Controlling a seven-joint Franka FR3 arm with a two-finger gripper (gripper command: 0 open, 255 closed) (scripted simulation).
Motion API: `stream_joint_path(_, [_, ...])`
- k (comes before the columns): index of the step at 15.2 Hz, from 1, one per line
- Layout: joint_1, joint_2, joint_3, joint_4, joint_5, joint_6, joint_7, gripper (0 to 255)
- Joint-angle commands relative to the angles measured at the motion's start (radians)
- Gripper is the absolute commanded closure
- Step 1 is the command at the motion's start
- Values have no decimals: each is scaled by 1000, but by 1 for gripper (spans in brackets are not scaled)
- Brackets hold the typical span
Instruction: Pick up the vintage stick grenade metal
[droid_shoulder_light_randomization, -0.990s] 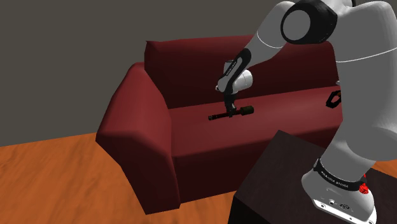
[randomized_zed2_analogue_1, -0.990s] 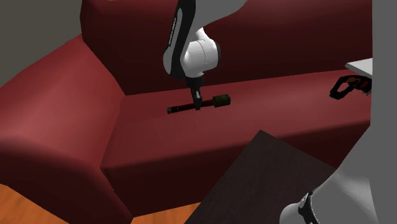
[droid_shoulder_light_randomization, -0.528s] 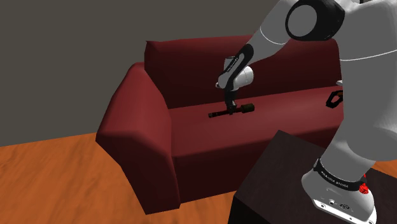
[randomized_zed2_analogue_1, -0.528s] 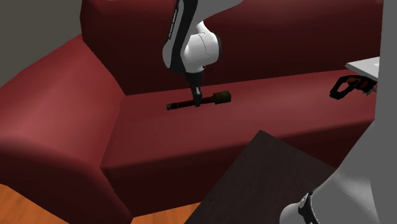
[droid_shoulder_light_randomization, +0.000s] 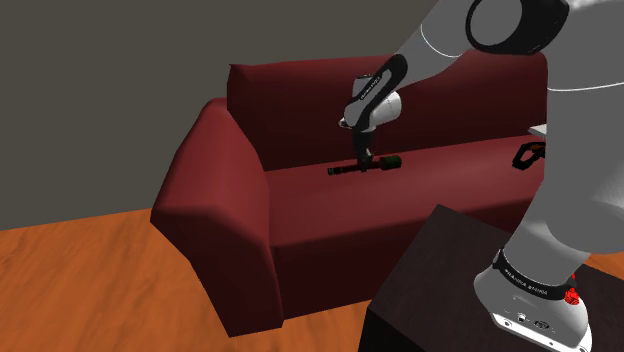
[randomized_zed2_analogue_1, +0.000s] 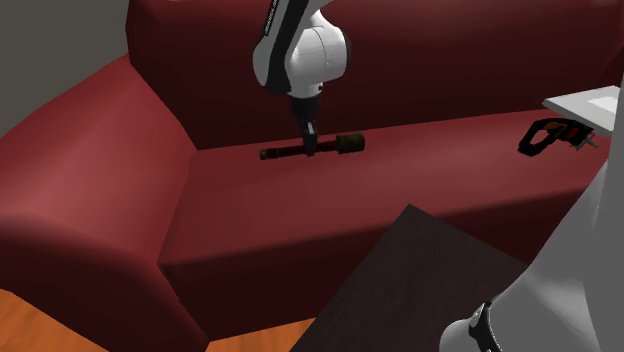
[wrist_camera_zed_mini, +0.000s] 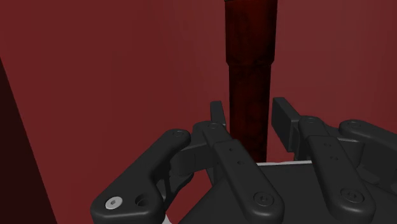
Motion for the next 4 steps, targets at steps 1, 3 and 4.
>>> stream_joint_path(1, [4,-24,-7,-1,-11,-22,5,255])
stream_joint_path(3, [7,-36,-9,0,-16,-35,8,255])
stream_joint_path(4, [7,-36,-9,0,-16,-35,8,255])
